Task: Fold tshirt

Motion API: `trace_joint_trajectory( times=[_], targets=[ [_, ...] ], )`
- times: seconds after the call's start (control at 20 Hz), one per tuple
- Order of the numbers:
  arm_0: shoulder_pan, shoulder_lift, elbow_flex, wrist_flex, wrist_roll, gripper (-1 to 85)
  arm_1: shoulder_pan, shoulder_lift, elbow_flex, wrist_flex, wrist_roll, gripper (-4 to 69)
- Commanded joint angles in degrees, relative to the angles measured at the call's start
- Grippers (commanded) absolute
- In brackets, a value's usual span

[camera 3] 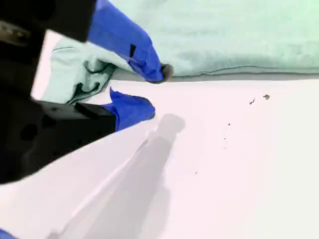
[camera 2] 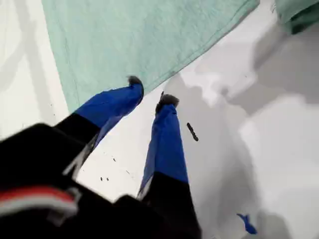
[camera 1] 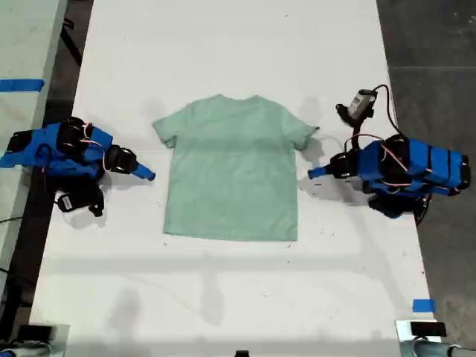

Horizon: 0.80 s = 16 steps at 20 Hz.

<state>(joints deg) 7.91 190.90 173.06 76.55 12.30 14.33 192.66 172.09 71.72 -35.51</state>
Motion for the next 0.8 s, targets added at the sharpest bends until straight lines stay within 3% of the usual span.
trace_joint_trajectory(
  times=[0.0, 0.55, 0.75],
  targets=[
    [-4.75, -0.09, -0.53, -2.64, -20.92, 0.1, -4.92, 0.44, -0.79, -2.29, 55.90, -1.7],
    [-4.57, -0.09, -0.53, -2.64, -23.82, 0.6, -6.59, 0.44, -1.76, -1.14, 59.06, -1.7],
    [-6.06, -0.62, -3.16, -1.76, -24.43, 0.1, -6.33, 0.35, -4.92, 0.35, 55.99, -1.7]
  ],
)
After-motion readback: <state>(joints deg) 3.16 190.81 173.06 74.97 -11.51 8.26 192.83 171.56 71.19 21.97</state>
